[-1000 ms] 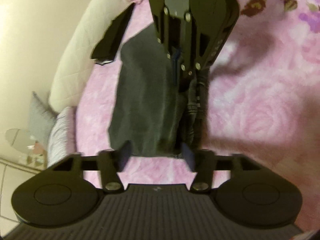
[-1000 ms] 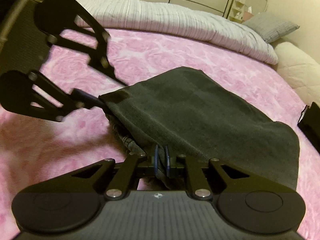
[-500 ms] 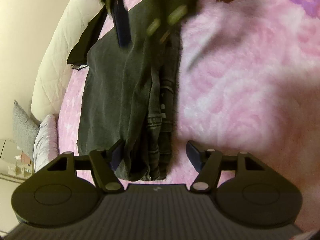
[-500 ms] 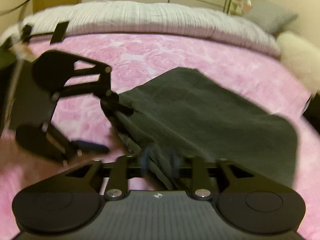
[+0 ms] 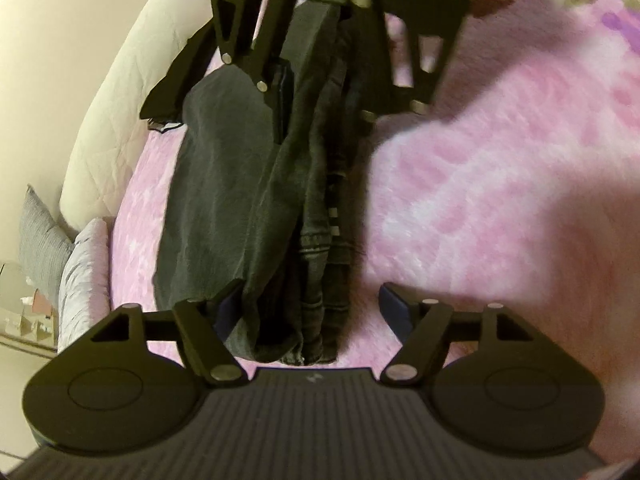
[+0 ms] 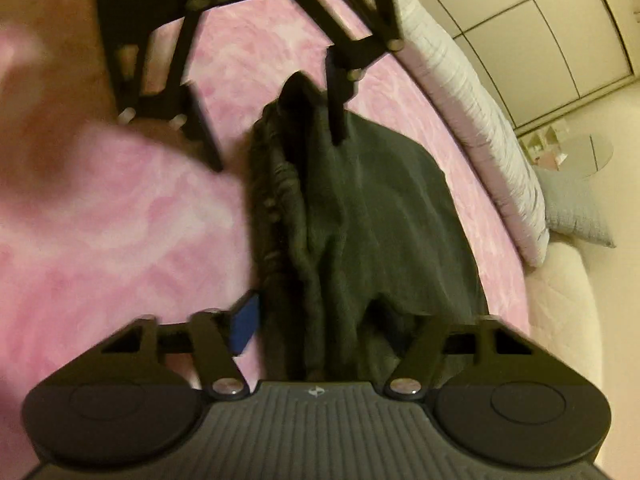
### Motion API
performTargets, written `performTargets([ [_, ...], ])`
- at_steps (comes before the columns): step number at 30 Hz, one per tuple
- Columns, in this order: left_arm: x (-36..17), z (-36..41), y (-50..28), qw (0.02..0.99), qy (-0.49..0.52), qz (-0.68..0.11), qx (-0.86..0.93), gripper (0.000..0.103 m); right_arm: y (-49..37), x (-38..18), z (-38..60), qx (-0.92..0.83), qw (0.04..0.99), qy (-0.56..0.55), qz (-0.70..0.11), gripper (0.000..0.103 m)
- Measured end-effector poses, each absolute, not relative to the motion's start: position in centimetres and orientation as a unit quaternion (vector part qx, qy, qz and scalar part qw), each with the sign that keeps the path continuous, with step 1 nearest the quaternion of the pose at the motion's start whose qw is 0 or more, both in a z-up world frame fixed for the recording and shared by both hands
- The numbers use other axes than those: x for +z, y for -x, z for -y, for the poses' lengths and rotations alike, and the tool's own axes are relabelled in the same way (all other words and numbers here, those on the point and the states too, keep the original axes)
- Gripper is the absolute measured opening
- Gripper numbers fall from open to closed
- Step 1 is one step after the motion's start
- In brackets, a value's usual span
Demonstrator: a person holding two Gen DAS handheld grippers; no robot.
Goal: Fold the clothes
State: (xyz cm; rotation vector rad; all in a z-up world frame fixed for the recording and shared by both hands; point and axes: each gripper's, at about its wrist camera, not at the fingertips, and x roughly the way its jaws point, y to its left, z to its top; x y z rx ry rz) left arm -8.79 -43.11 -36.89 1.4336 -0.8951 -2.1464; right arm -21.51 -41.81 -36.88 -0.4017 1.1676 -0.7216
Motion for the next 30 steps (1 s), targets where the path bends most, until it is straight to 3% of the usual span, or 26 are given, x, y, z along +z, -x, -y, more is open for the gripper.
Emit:
performTargets([
  [1, -36.5, 42.9, 9.0, 0.212, -0.507, 0.323, -0.77, 0.078, 21.8, -36.1, 42.3, -0.334, 0.763, 0.163, -0.529, 0.034],
  [4, -35.4, 42.8, 10.0, 0.246, -0.488, 0.335, -0.768, 0.09, 22.9, -33.3, 43.6, -0.342, 0.783, 0.112, -0.508, 0.029],
  [8, -35.7, 44.2, 11.9, 0.273, -0.499, 0.374, -0.733, 0.091, 24.0, -30.0, 45.1, -0.335, 0.797, 0.071, -0.497, 0.029],
  [9, -35.9, 44.6, 12.3, 0.275, -0.506, 0.387, -0.72, 0.081, 24.1, -29.4, 45.5, -0.332, 0.8, 0.065, -0.495, 0.029],
  [11, -36.1, 46.0, 12.6, 0.277, -0.521, 0.387, -0.708, 0.053, 24.4, -28.6, 45.9, -0.328, 0.806, 0.054, -0.49, 0.028],
  [15, -35.5, 46.7, 12.0, 0.248, -0.536, 0.34, -0.732, 0.04, 24.8, -29.0, 45.1, -0.332, 0.808, 0.044, -0.485, 0.032],
  [18, -35.3, 46.7, 11.5, 0.234, -0.541, 0.32, -0.742, 0.039, 25.2, -30.4, 42.9, -0.356, 0.798, 0.06, -0.483, 0.073],
  [26, -34.2, 47.6, 11.5, 0.218, -0.547, 0.295, -0.753, 0.039, 27.5, -36.6, 39.7, -0.375, 0.701, 0.2, -0.572, 0.068],
  [29, -34.0, 48.1, 11.8, 0.211, -0.553, 0.282, -0.755, 0.039, 28.6, -37.2, 40.3, -0.381, 0.69, 0.223, -0.573, 0.055],
  [30, -33.9, 48.3, 11.8, 0.209, -0.555, 0.279, -0.755, 0.038, 28.6, -37.2, 40.7, -0.381, 0.69, 0.221, -0.574, 0.042],
])
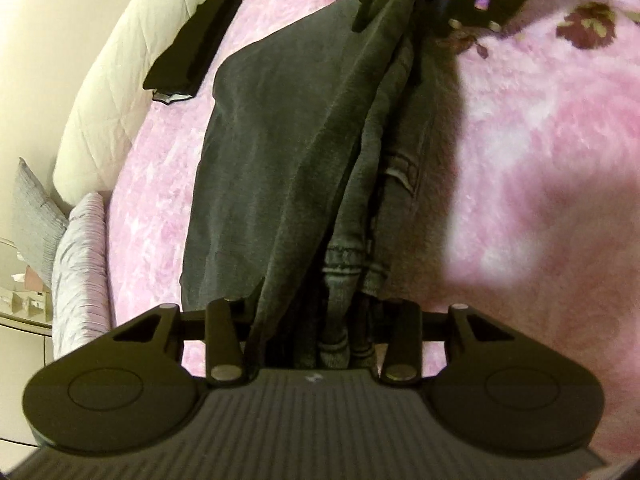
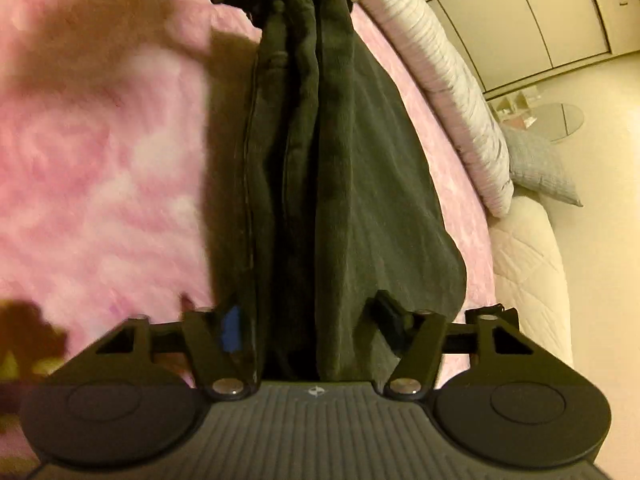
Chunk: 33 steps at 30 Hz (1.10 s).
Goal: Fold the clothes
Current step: 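Lift the folded jeans off the bed with both grippers, hanging them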
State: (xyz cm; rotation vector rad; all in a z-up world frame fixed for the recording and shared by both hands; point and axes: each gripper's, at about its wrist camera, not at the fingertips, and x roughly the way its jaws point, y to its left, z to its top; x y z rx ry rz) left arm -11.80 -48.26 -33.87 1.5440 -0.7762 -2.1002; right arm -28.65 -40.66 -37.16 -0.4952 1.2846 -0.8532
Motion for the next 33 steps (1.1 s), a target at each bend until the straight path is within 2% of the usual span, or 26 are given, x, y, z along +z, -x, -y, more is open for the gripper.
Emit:
performTargets([
  [2, -33.4, 48.6, 11.8, 0.208, -0.557, 0.273, -0.756, 0.038, 28.7, -36.5, 41.2, -0.385, 0.697, 0.199, -0.571, 0.032],
  [3, -33.0, 48.8, 11.8, 0.209, -0.557, 0.271, -0.757, 0.038, 28.8, -35.9, 41.5, -0.388, 0.701, 0.188, -0.568, 0.022],
  [4, -32.4, 49.0, 11.8, 0.21, -0.557, 0.269, -0.757, 0.037, 28.8, -35.3, 41.7, -0.391, 0.705, 0.177, -0.564, 0.021],
  [15, -24.3, 49.4, 11.5, 0.209, -0.558, 0.26, -0.76, 0.035, 29.2, -26.1, 44.4, -0.388, 0.711, 0.176, -0.559, 0.019],
  [33, -13.4, 44.3, 13.2, 0.194, -0.543, 0.282, -0.767, 0.035, 30.6, -13.3, 37.5, -0.412, 0.7, 0.166, -0.559, 0.018],
])
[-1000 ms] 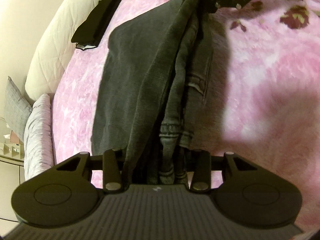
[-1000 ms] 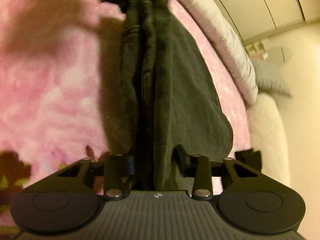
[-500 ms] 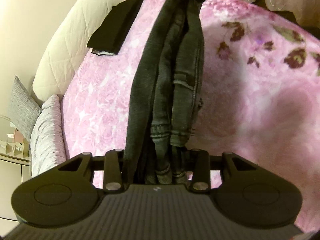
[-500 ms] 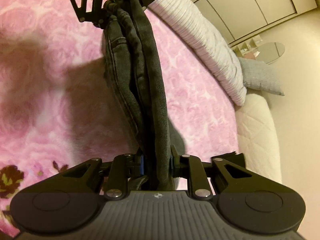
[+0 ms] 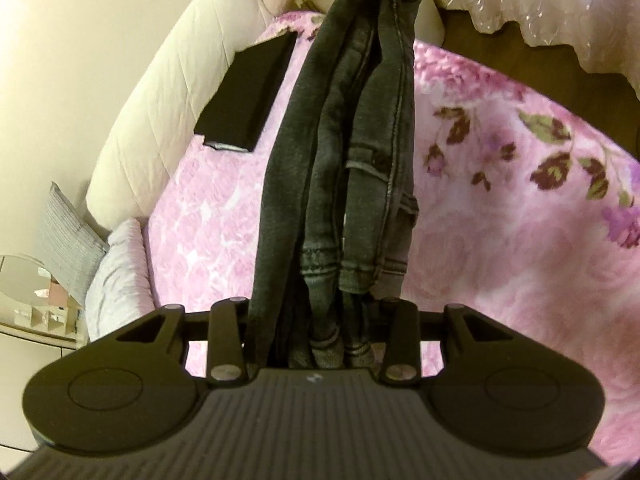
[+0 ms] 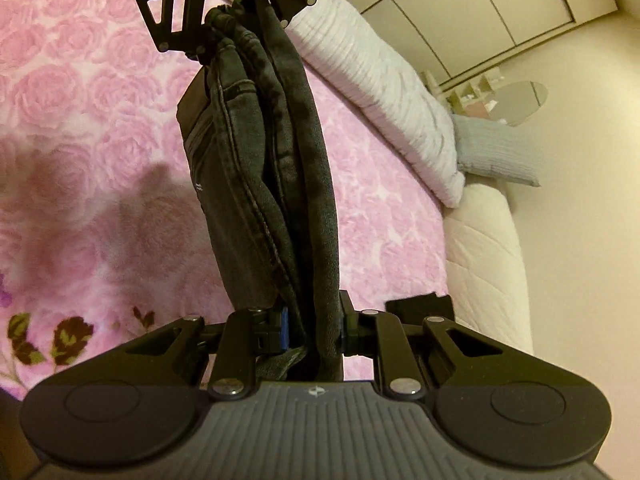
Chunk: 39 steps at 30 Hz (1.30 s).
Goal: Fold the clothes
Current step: 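Lift the folded jeans off the bed with both grippers, hanging them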
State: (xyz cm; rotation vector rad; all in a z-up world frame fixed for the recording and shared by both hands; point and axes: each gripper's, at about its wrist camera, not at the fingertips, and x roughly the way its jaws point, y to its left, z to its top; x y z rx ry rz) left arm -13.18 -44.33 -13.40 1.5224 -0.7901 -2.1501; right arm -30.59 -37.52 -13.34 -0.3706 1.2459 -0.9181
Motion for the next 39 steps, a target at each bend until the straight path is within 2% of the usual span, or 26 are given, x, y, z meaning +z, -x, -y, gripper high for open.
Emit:
performTargets([
  [10, -10.7, 42.6, 17.2, 0.177, -0.542, 0.304, -0.763, 0.035, 33.3, -10.4, 34.9, -0.434, 0.689, 0.157, -0.559, 0.018],
  [16, -9.6, 42.8, 22.3, 0.167, -0.541, 0.326, -0.757, 0.035, 37.0, -9.0, 34.5, -0.448, 0.685, 0.148, -0.554, 0.018],
  [30, -8.3, 46.0, 42.2, 0.194, -0.532, 0.336, -0.753, 0.035, 55.9, -6.8, 37.9, -0.467, 0.682, 0.138, -0.545, 0.018],
  [39, -8.8, 50.7, 49.9, 0.185, -0.526, 0.355, -0.75, 0.035, 65.1, -6.6, 41.6, -0.479, 0.675, 0.139, -0.544, 0.018],
])
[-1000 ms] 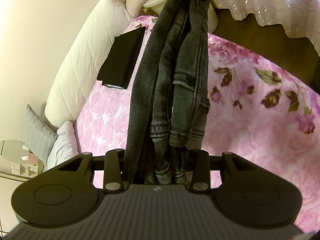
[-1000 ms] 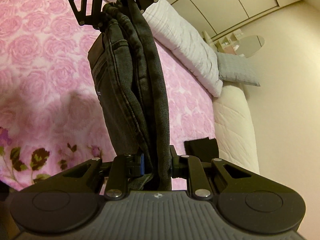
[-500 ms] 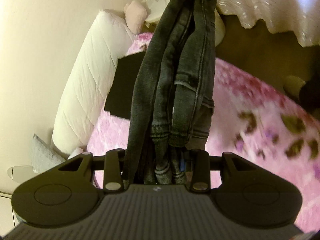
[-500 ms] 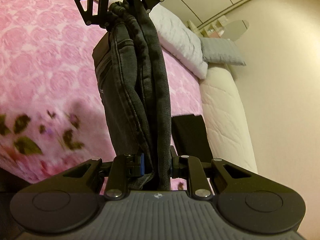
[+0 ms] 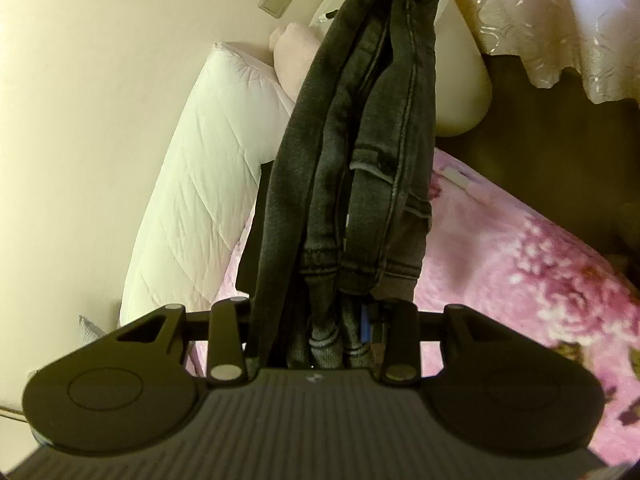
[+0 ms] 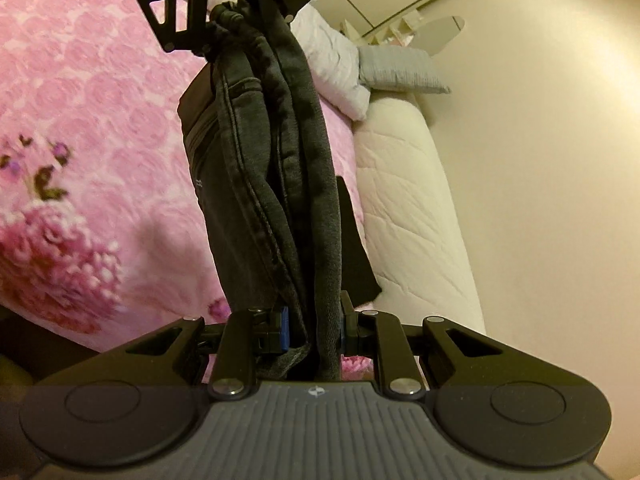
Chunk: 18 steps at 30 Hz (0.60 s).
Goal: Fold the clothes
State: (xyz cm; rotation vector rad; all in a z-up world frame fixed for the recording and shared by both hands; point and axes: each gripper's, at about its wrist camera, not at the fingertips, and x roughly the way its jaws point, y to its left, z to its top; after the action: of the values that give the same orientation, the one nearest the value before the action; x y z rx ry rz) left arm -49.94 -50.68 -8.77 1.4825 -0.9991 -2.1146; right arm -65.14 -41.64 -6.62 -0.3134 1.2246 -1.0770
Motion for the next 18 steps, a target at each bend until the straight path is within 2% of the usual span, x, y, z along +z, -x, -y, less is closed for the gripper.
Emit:
performTargets([
  [8, -11.2, 60.6, 54.2, 0.189, -0.525, 0.35, -0.752, 0.035, 69.7, -8.4, 49.4, -0.468, 0.678, 0.136, -0.55, 0.018],
  [14, -13.3, 73.7, 57.7, 0.218, -0.528, 0.35, -0.743, 0.036, 72.7, -10.7, 62.0, -0.452, 0.683, 0.149, -0.554, 0.018],
  [18, -15.0, 81.8, 59.3, 0.258, -0.507, 0.377, -0.731, 0.036, 74.0, -12.1, 71.5, -0.456, 0.677, 0.177, -0.551, 0.018],
])
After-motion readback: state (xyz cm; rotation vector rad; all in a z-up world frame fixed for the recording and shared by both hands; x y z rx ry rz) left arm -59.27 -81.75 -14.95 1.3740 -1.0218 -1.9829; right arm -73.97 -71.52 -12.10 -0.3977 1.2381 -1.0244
